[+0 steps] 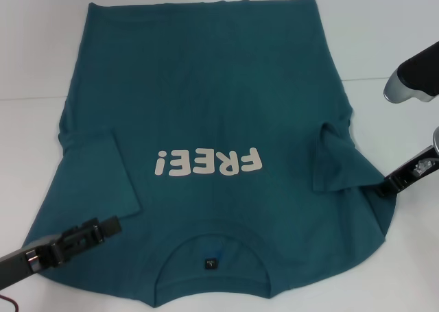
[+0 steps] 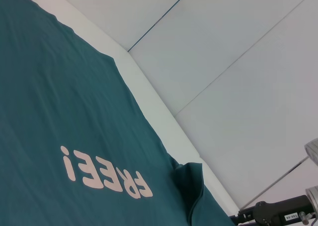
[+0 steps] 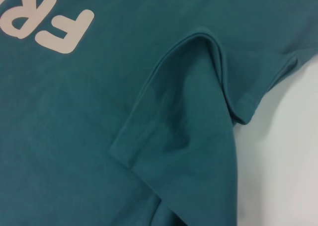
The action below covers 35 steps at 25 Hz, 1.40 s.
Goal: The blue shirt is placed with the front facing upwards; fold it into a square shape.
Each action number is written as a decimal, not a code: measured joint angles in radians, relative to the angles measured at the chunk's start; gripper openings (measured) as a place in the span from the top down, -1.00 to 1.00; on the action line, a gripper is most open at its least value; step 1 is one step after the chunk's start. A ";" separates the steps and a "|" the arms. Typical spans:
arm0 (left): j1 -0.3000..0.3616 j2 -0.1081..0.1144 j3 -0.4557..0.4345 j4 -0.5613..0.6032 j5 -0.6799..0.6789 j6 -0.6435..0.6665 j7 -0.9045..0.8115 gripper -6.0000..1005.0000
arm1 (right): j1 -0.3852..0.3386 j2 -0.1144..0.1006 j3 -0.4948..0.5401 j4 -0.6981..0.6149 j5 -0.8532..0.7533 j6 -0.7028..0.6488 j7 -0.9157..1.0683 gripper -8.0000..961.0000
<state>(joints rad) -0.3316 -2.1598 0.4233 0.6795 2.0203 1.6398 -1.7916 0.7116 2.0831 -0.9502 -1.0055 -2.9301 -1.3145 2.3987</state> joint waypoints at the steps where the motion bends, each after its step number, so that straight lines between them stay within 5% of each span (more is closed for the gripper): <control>1: 0.000 0.000 0.000 0.000 0.000 0.000 0.000 -0.77 | 0.000 0.000 -0.001 0.000 0.000 0.000 0.001 -0.42; 18: -0.001 0.000 0.000 -0.006 0.000 -0.002 0.001 -0.76 | -0.009 -0.001 0.002 -0.009 0.000 -0.007 0.004 0.97; 35: -0.006 0.002 0.000 -0.006 0.000 -0.002 0.002 -0.75 | 0.012 -0.006 0.005 -0.151 0.007 -0.237 0.079 0.97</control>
<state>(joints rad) -0.3375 -2.1583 0.4233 0.6733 2.0203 1.6383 -1.7901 0.7240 2.0776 -0.9452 -1.1564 -2.9227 -1.5517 2.4778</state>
